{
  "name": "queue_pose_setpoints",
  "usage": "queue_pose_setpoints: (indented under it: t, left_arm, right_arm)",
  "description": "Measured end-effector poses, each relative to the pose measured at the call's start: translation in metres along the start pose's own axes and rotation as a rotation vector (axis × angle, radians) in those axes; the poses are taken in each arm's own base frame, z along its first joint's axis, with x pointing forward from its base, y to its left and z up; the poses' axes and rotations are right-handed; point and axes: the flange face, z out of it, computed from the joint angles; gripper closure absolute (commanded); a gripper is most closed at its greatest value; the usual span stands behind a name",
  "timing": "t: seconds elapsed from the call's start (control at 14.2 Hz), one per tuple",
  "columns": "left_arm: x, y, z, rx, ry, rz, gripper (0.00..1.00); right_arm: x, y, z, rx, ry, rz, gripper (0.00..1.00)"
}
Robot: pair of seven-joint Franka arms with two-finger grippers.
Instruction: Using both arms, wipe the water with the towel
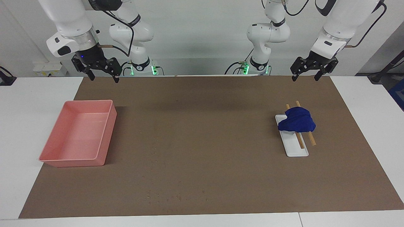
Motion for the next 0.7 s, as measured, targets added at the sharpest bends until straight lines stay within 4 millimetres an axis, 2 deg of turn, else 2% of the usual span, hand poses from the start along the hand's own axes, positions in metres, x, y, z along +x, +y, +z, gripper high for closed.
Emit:
queue_pose_setpoints:
  t: [0.49,0.7]
  left_arm:
    - [-0.0001,-0.0002,0.0012,0.0,-0.003,-0.007,0.0]
    - [0.0022,-0.0008,0.0043,-0.001,0.009,-0.145,0.0]
  right_arm:
    - [-0.0001,-0.0003,0.0001,0.0,0.0,-0.001,0.0]
    - [-0.0001,-0.0003,0.0001,0.0,0.0,-0.001,0.0]
